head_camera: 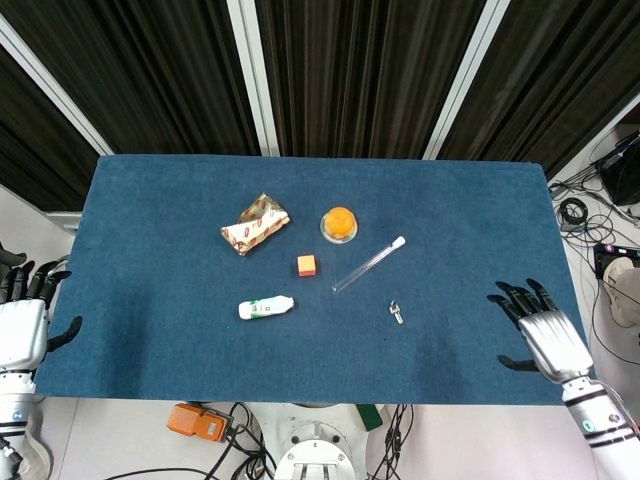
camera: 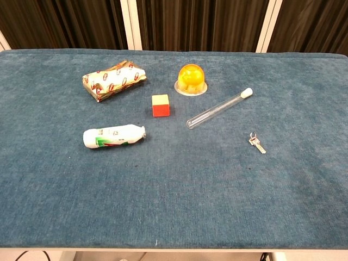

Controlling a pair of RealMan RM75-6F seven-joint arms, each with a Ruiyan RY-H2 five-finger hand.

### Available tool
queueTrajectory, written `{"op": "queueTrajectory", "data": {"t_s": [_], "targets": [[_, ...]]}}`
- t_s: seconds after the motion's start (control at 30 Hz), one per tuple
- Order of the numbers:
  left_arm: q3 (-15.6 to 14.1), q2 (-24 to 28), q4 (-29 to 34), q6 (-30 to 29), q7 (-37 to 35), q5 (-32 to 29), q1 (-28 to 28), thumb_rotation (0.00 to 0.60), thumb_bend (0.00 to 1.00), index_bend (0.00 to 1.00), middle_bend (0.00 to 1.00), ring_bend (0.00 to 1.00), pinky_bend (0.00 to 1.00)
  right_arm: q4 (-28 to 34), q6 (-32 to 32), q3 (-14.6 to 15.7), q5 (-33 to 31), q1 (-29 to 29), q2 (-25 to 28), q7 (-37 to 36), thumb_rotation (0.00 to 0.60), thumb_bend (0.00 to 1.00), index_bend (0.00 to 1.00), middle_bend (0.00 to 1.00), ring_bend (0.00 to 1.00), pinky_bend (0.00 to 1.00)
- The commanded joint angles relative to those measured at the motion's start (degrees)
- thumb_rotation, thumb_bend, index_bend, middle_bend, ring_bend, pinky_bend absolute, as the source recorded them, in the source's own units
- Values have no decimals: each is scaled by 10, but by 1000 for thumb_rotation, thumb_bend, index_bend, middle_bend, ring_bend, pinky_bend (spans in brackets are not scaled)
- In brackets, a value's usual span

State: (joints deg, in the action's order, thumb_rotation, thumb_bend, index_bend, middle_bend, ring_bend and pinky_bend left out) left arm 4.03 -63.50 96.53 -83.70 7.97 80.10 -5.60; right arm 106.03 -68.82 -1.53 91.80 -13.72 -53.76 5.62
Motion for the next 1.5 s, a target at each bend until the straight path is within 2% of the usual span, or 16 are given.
{"op": "queueTrajectory", "data": {"t_s": [0.03,0.2,0.3,0.53,0.73,0.87,1.0,1.5], "targets": [[1,1,0,0,-1,-3,0,600,221,221,126,31,74,30,99,-44,-51,-83,-6,56,600,203,295,143,183,68],[4,4,1,0,-9,-9,2,600,221,221,125,31,74,32,186,-72,-143,-156,-58,135,600,205,322,143,183,68],[5,6,2,0,-12,-13,3,600,221,221,125,31,74,16,212,-79,-196,-190,-93,177,600,205,335,143,183,68],[6,8,1,1,-17,-18,5,600,221,221,125,31,74,-33,237,-79,-305,-254,-166,254,600,213,359,143,183,72],[8,9,2,3,-19,-24,5,600,221,221,125,31,74,-71,238,-70,-359,-293,-216,287,600,299,418,143,183,88],[9,10,3,3,-22,-27,6,600,221,221,126,31,74,-92,238,-63,-387,-316,-242,304,600,368,465,143,183,91],[10,12,3,4,-27,-30,6,600,221,221,125,31,74,-105,235,-52,-404,-329,-255,314,600,396,498,143,183,92],[13,13,3,7,-35,-38,8,600,221,221,125,31,74,-142,231,-17,-436,-354,-275,315,600,448,539,143,183,96]]}}
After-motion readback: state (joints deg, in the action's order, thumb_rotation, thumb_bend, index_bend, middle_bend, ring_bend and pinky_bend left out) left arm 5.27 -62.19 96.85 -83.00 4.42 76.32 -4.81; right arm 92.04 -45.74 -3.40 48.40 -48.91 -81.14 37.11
